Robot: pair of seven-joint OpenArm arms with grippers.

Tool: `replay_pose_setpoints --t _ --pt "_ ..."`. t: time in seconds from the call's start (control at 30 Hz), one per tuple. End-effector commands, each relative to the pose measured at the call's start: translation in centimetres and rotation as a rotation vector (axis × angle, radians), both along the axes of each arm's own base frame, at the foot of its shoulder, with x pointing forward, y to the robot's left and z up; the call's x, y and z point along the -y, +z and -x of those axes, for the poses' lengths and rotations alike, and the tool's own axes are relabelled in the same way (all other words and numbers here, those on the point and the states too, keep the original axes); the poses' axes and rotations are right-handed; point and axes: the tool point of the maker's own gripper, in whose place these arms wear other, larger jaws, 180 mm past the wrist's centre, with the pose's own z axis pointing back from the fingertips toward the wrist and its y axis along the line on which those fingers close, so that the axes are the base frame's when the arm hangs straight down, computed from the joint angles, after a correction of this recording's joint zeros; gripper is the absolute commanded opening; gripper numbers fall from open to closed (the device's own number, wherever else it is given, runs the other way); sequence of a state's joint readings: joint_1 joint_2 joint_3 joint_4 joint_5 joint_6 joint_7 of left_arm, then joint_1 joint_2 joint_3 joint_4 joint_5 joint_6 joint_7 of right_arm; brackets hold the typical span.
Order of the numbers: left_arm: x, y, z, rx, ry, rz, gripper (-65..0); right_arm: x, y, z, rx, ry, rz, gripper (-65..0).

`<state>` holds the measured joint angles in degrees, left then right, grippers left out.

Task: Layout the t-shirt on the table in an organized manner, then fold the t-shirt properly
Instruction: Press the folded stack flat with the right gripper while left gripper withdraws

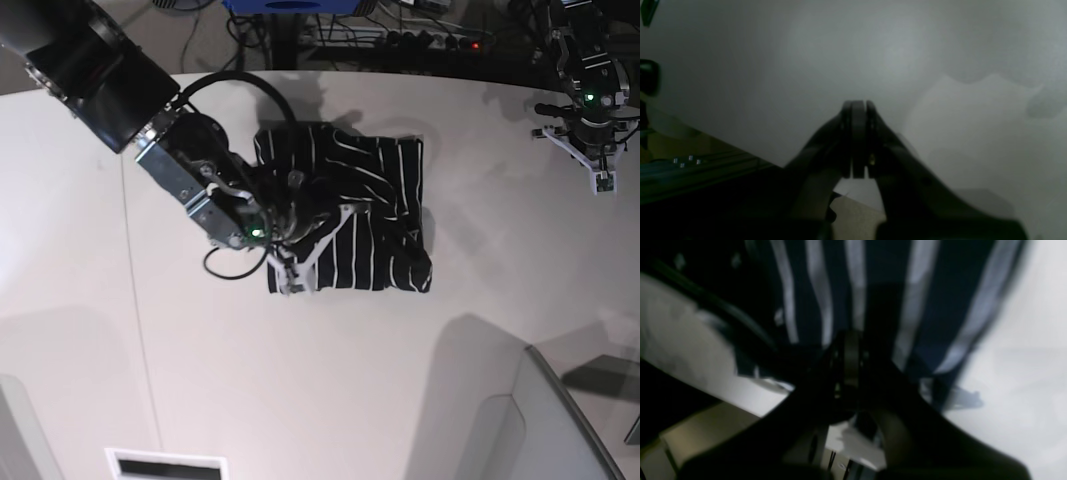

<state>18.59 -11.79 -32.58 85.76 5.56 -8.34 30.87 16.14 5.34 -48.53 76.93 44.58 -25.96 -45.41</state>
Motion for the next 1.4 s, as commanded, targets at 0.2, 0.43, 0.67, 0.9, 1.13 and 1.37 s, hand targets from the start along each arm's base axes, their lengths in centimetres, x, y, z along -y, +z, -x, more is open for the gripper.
replay_pose_setpoints --t 0.2,0.43,0.67,0.9,1.13,1.37 --pt "-0.8 1.3 -0.7 0.034 -0.006 -0.033 -65.0 -5.0 1.9 1.8 0.030 0.123 -0.058 -65.0" --pt "-0.9 1.3 -0.7 0.032 -0.006 -0.033 -65.0 -8.7 3.2 2.9 0.018 0.156 -0.118 -65.0" --pt "-1.1 1.2 -1.3 0.038 0.003 -0.029 -65.0 -12.1 7.9 5.0 0.027 0.274 -0.205 -65.0" --pt "-1.3 1.1 -0.9 0.033 0.007 -0.031 -65.0 -5.7 6.8 0.3 0.003 0.107 -0.153 -65.0" --pt "-0.7 1.3 -1.6 0.050 -0.001 -0.025 -65.0 -5.6 2.3 1.5 -0.008 0.112 -0.070 -65.0" --pt "3.4 1.2 -3.5 0.061 -0.105 0.006 -65.0 -5.9 -0.9 2.7 -0.037 0.123 0.000 -65.0"
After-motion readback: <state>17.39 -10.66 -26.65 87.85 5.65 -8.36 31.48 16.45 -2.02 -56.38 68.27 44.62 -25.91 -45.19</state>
